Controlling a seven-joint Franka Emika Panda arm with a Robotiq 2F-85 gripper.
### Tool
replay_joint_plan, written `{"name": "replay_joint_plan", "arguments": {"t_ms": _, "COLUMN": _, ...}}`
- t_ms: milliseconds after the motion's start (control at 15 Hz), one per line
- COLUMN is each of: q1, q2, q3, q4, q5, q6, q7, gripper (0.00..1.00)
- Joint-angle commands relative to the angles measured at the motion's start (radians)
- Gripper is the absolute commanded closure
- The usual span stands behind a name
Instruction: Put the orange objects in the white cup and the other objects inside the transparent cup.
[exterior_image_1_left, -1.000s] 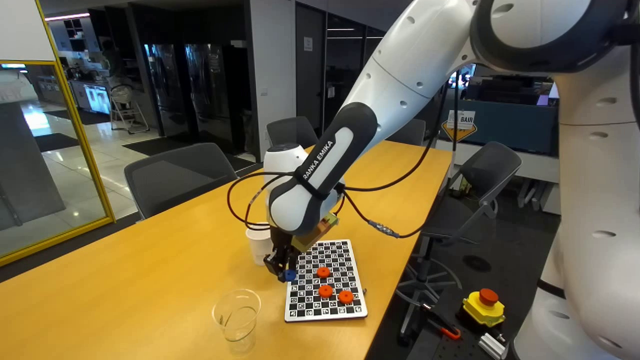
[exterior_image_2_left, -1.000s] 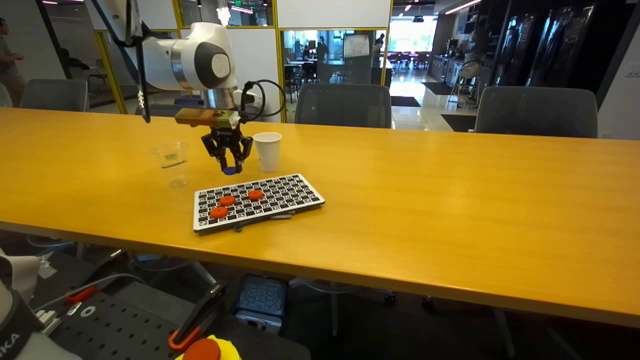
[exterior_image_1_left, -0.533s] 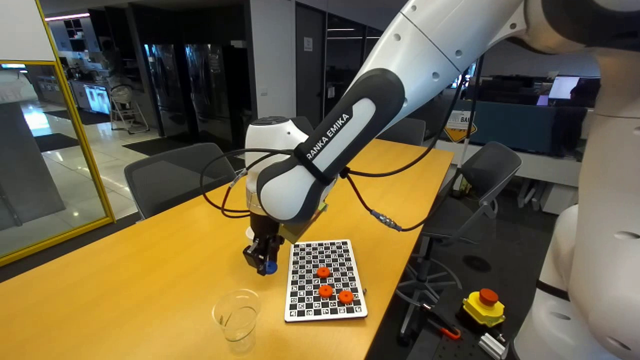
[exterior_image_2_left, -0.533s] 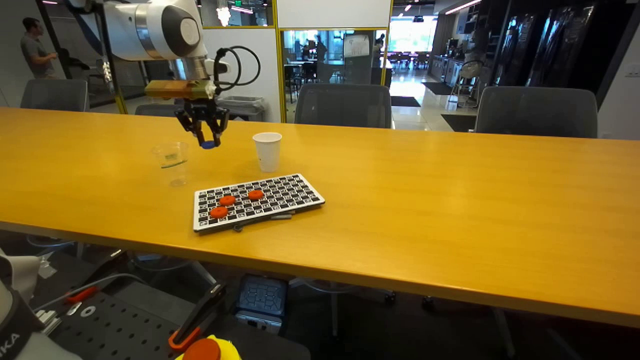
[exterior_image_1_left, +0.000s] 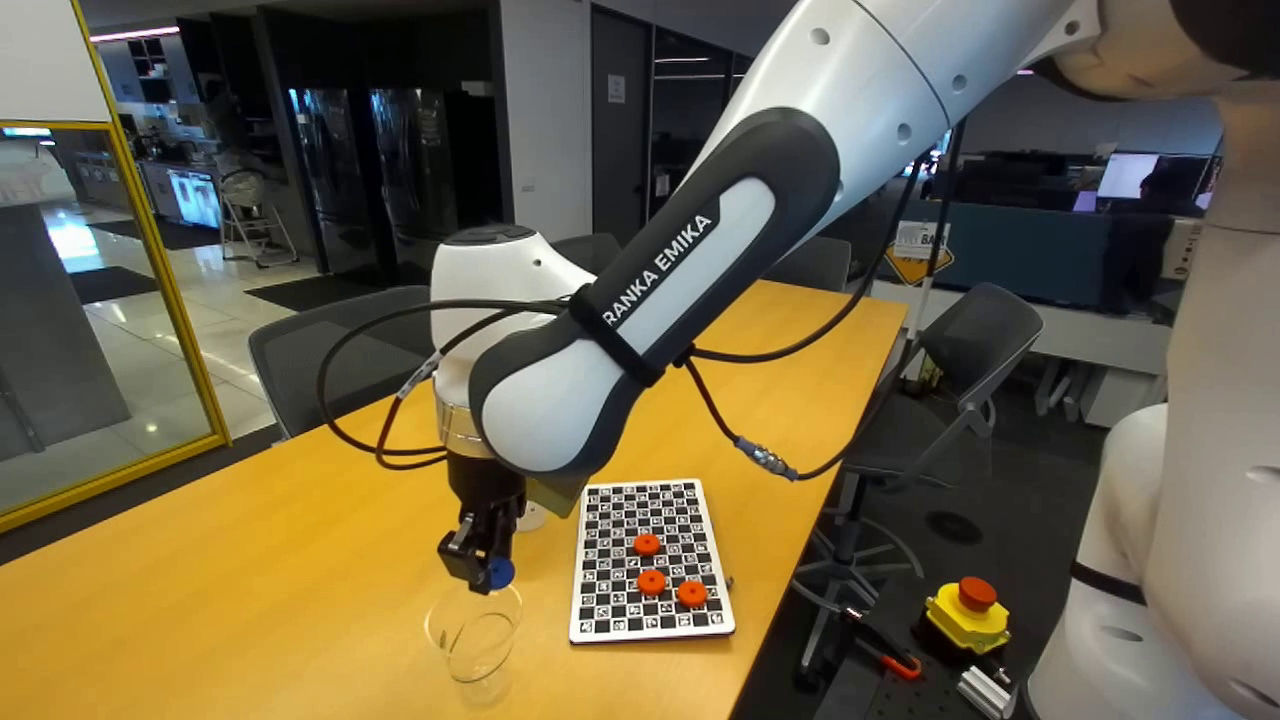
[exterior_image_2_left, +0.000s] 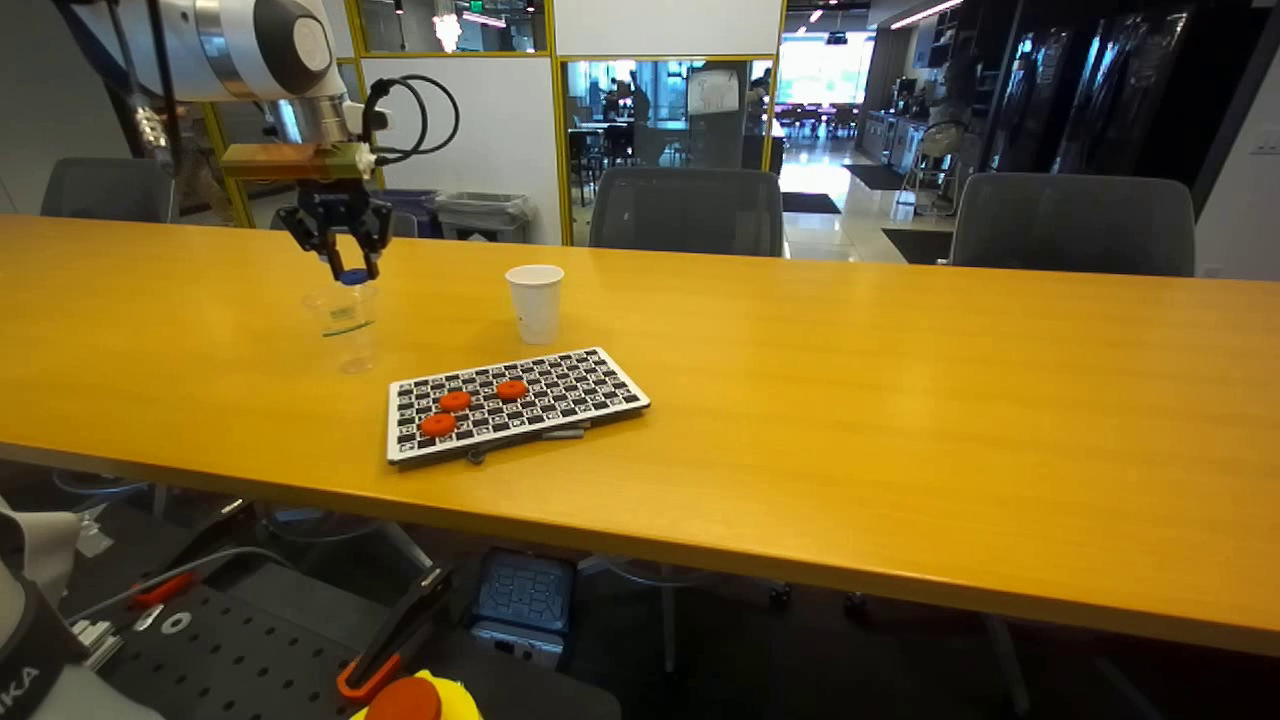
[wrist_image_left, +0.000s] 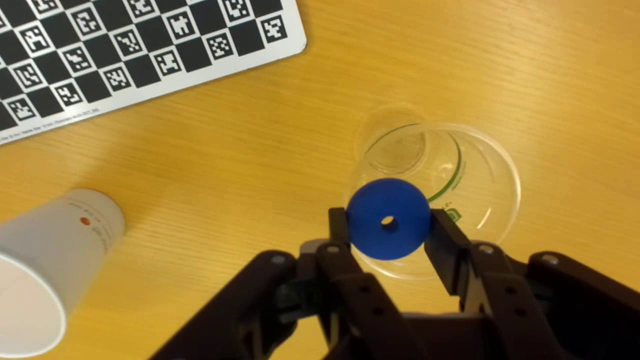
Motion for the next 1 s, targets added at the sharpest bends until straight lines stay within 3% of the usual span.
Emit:
{"name": "replay_joint_plan", "arguments": {"t_ms": 0, "q1": 0.009, "q2": 0.004, "q3": 0.028, "q4": 0.031, "q5": 0.055, "q6": -0.031, "q7": -0.083, "gripper": 0.76}}
{"name": "replay_joint_plan", "arguments": {"t_ms": 600, "q1": 0.005, "q2": 0.035, "q3": 0.044, "q4": 0.051, "q5": 0.117, "q6": -0.035, "q7": -0.18, "gripper": 0.76}}
{"name": "replay_joint_plan", "arguments": {"t_ms": 667, "q1": 0.003, "q2": 0.038, "q3": 0.04, "q4": 0.054, "q5": 0.116, "q6": -0.037, "q7": -0.171, "gripper": 0.42}}
{"name": "replay_joint_plan", "arguments": {"t_ms": 733, "q1": 0.002, "q2": 0.041, "q3": 0.037, "q4": 0.055, "q5": 0.115, "q6": -0.034, "q7": -0.162, "gripper": 0.31}}
{"name": "replay_joint_plan", "arguments": {"t_ms": 933, "q1": 0.001, "q2": 0.041, "q3": 0.021, "q4": 0.057, "q5": 0.093, "q6": -0.032, "q7": -0.133, "gripper": 0.09}}
